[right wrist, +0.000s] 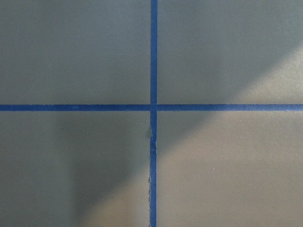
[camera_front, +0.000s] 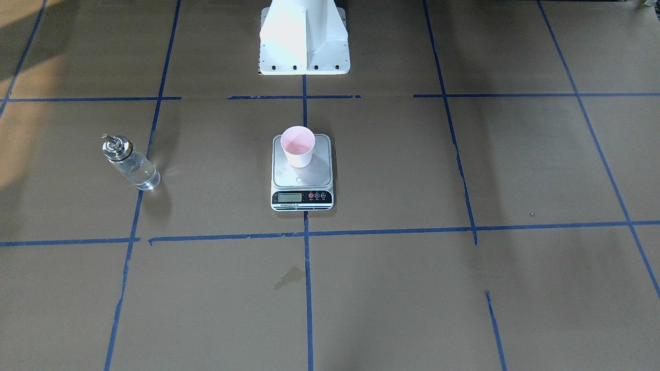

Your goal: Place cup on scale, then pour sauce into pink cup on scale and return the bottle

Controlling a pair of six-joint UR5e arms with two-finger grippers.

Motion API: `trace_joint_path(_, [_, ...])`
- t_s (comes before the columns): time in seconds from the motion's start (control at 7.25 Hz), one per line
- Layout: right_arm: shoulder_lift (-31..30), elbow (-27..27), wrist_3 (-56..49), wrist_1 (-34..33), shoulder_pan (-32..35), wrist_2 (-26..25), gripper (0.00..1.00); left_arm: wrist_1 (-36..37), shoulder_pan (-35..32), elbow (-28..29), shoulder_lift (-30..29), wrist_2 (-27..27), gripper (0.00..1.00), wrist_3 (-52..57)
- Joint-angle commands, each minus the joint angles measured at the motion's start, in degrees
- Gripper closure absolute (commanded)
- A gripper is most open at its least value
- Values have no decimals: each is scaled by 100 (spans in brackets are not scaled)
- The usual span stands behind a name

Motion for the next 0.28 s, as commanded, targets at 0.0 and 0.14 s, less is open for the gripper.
trace_joint_path(0.0, [0, 4, 4, 0, 0, 0, 0, -9, 9, 9, -9, 0, 0, 0])
trace_joint_path(0.14, [0, 13, 4, 0, 0, 0, 0, -9, 9, 9, 0, 0, 0, 0])
